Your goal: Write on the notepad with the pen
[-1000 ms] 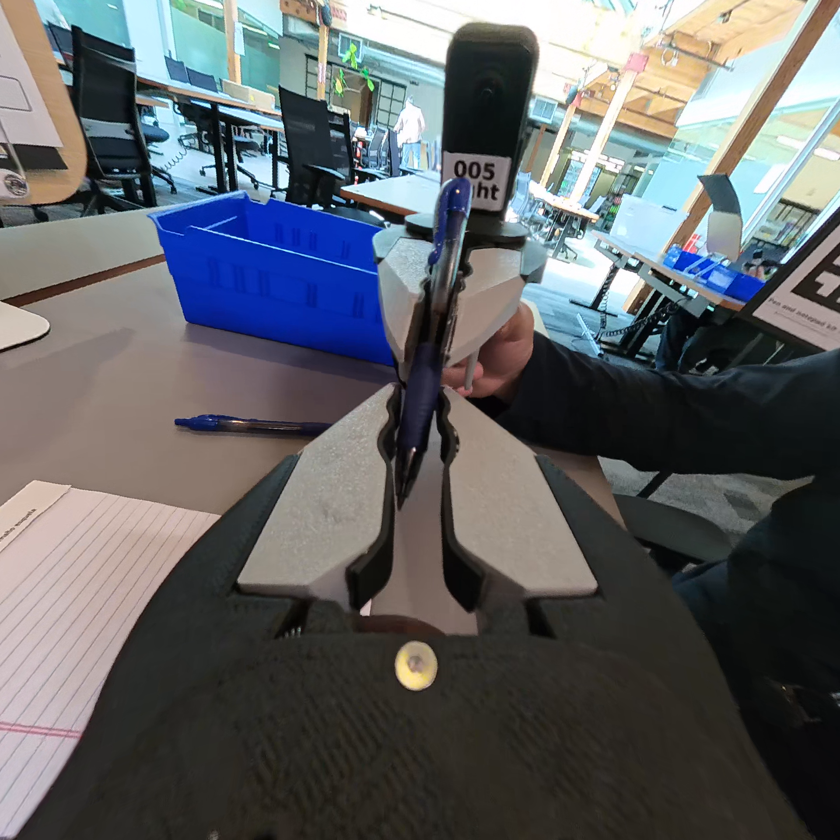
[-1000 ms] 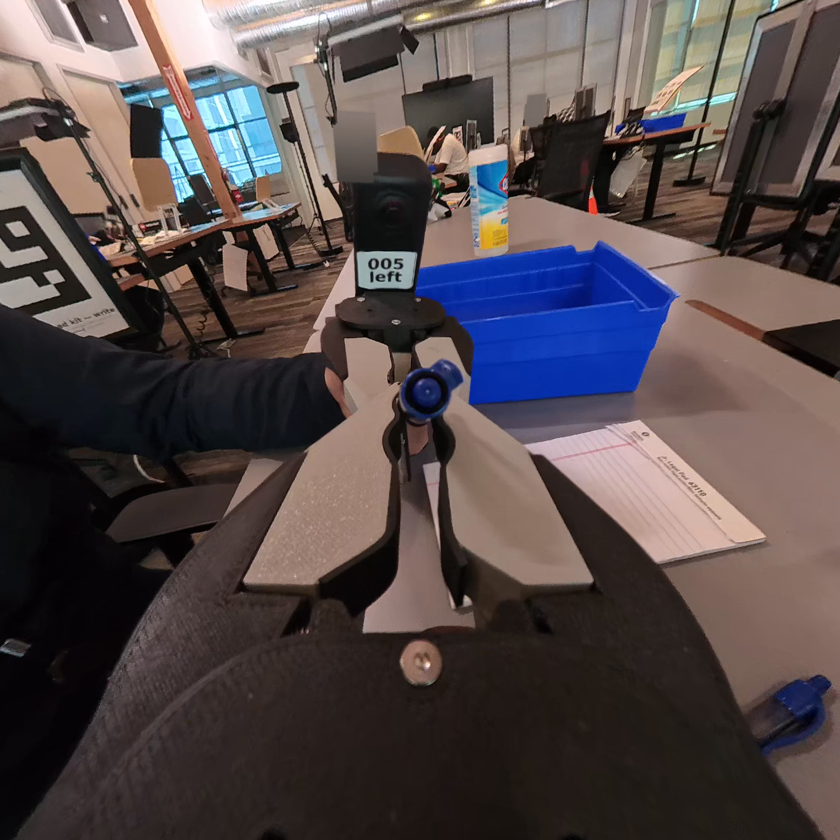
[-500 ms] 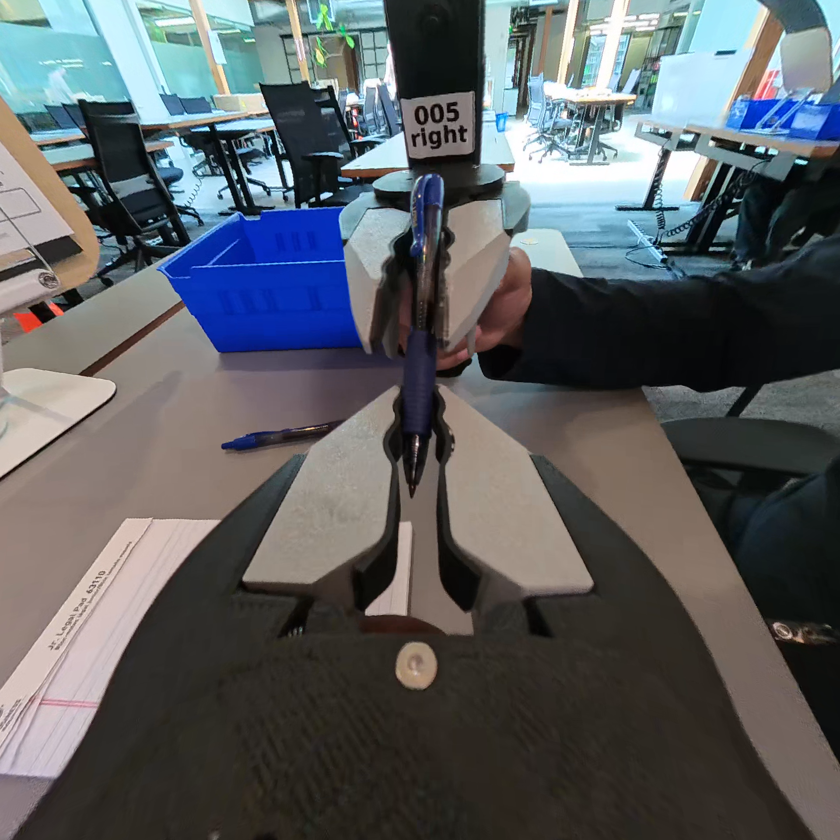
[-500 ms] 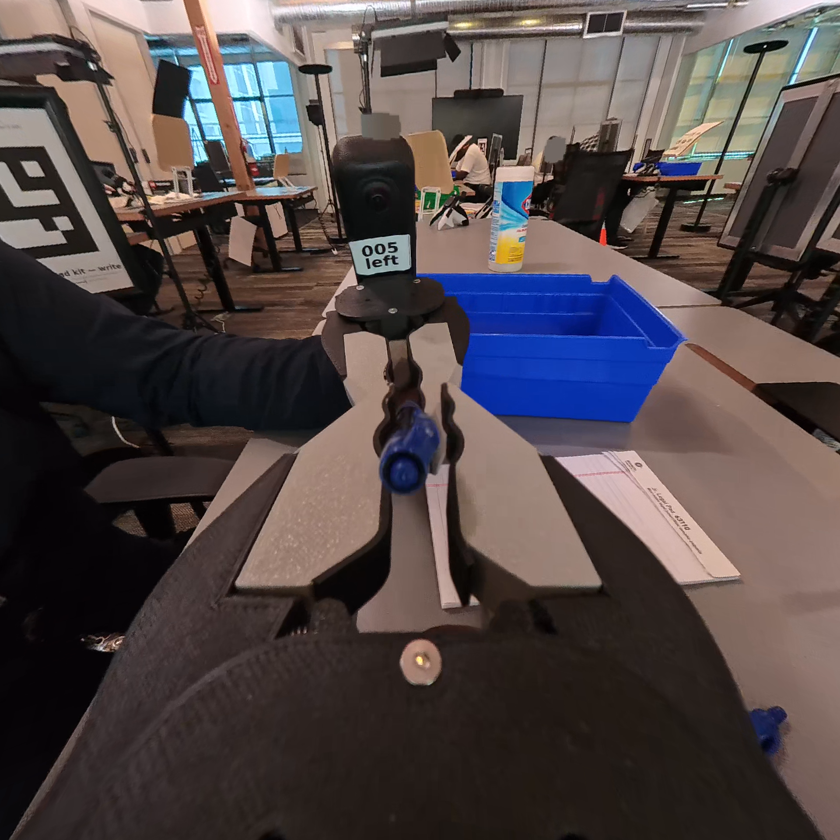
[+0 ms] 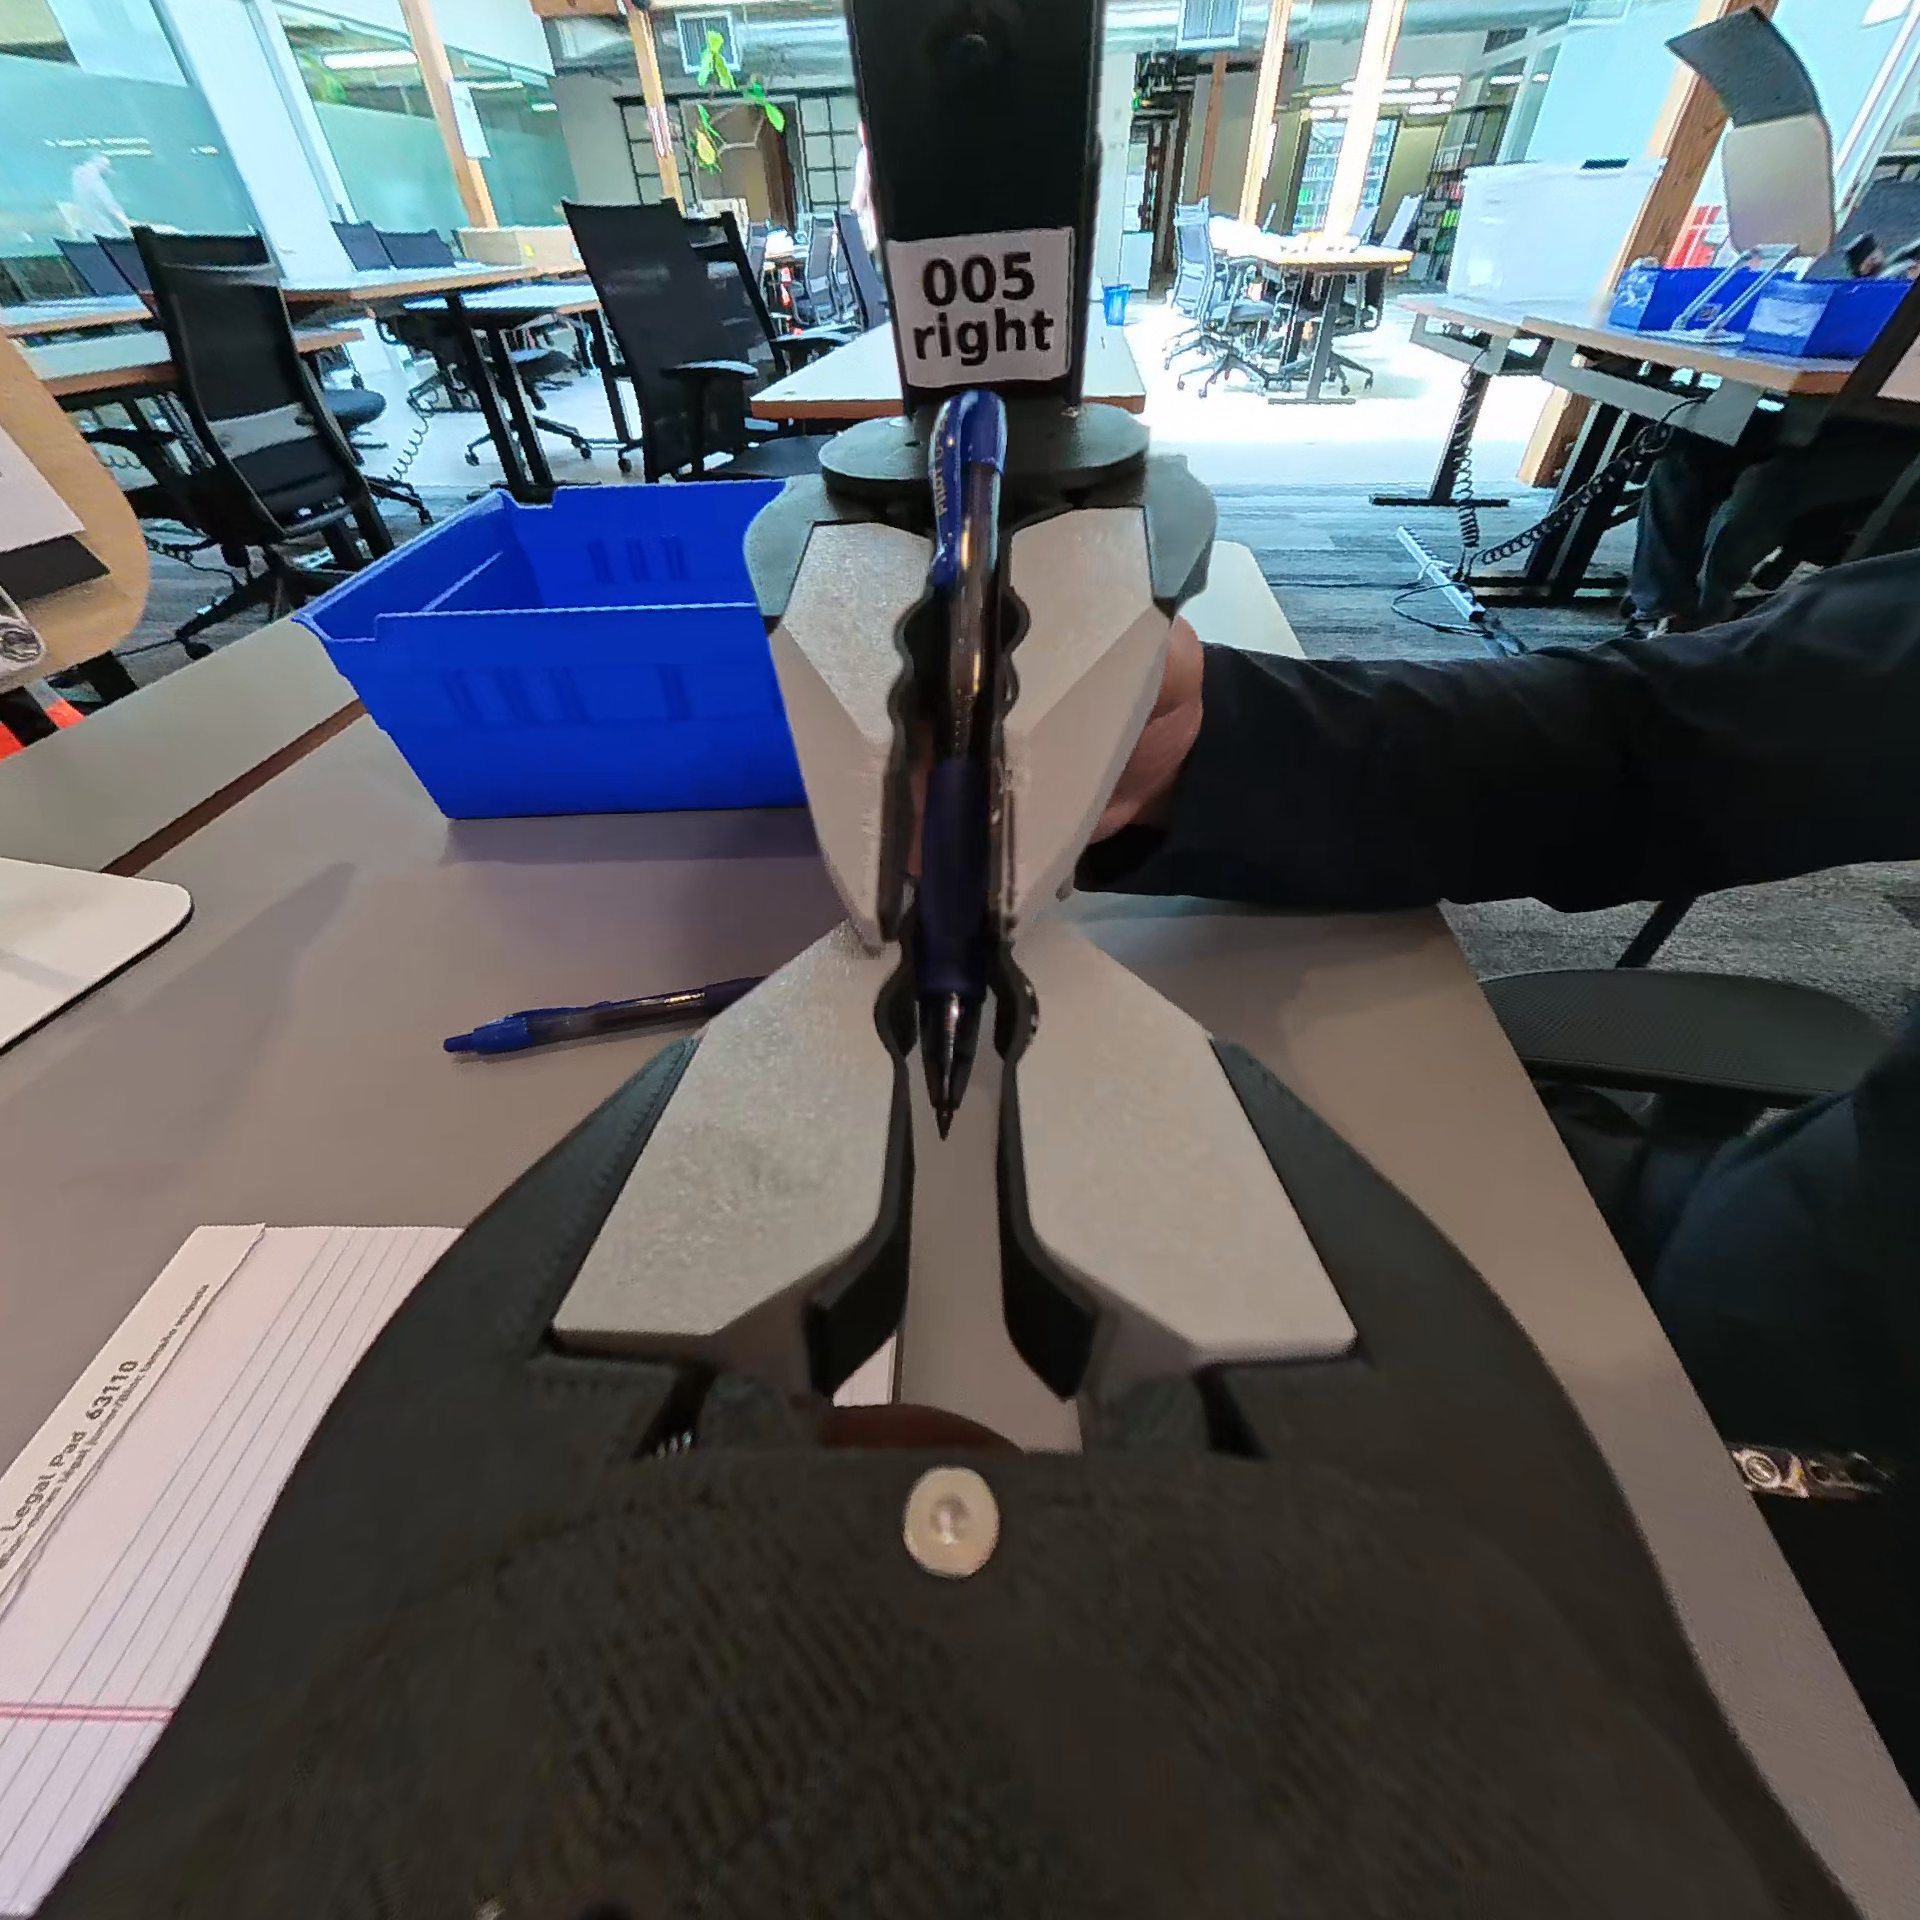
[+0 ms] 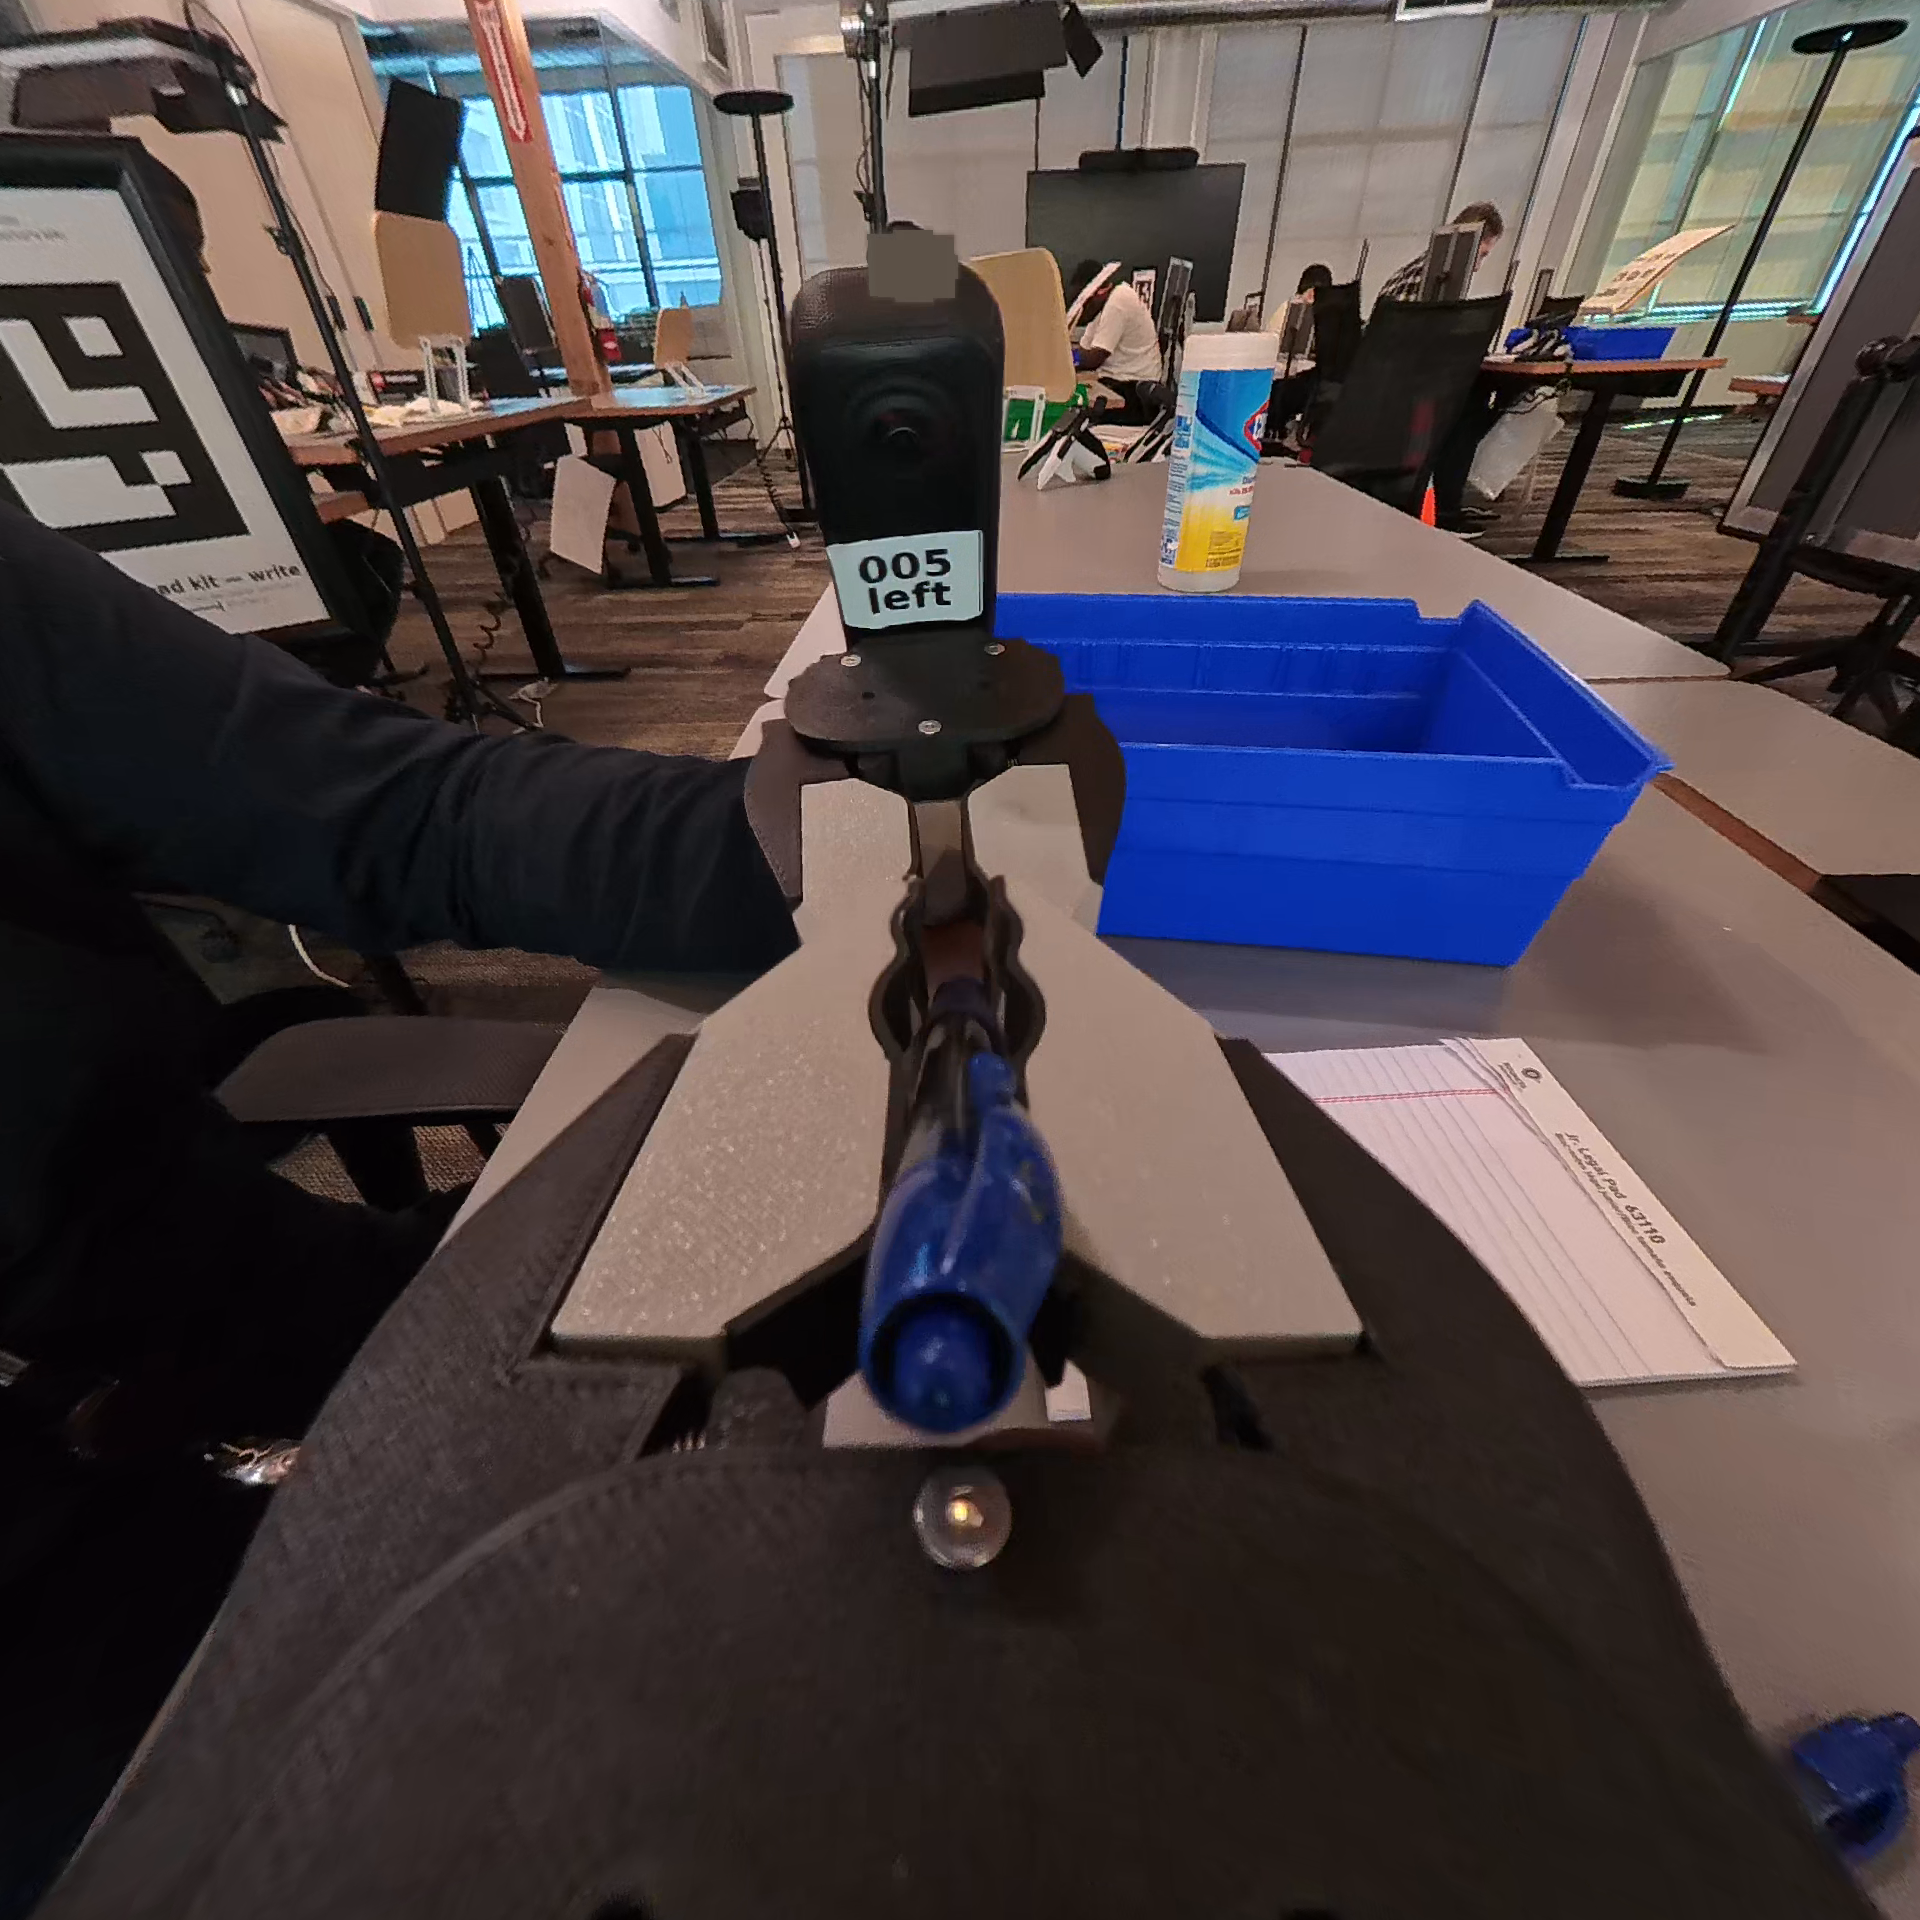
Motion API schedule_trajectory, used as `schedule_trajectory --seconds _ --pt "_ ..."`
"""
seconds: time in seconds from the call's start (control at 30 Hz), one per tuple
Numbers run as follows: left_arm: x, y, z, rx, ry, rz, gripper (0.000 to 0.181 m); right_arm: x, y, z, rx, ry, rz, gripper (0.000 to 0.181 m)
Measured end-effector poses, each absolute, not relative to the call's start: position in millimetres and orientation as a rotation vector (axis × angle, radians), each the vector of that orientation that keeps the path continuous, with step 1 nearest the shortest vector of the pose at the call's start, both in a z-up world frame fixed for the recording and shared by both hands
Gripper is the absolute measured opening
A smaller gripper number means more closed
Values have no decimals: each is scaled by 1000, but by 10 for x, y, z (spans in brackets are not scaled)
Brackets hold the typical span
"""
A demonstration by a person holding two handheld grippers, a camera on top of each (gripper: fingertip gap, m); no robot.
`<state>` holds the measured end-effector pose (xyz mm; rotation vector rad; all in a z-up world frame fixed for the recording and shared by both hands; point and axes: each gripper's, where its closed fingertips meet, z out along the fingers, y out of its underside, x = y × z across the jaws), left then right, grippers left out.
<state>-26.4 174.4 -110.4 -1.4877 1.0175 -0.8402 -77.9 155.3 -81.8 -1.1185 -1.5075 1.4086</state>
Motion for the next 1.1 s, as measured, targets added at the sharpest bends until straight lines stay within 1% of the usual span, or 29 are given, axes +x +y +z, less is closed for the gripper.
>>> schedule_trajectory --seconds 0.1,0.43,0.67,0.83,1.1 --pt "-278 1732 -1054 -1471 1005 -855 7 -787 1545 -824 -1118 -1510 1413 6" --pt "-287 1793 -1007 -1445 945 -835 9 -790 1605 -797 -1126 -1476 1387 5" --pt "-498 1991 -984 -1498 808 -824 10 -706 1877 -629 -1154 -1302 1356 5" --pt "-617 2128 -1044 -1576 694 -901 11 -608 2012 -529 -1147 -1197 1428 5" --pt "-547 2044 -1058 -1581 712 -1037 16 -570 2001 -463 -1121 -1160 1517 5"
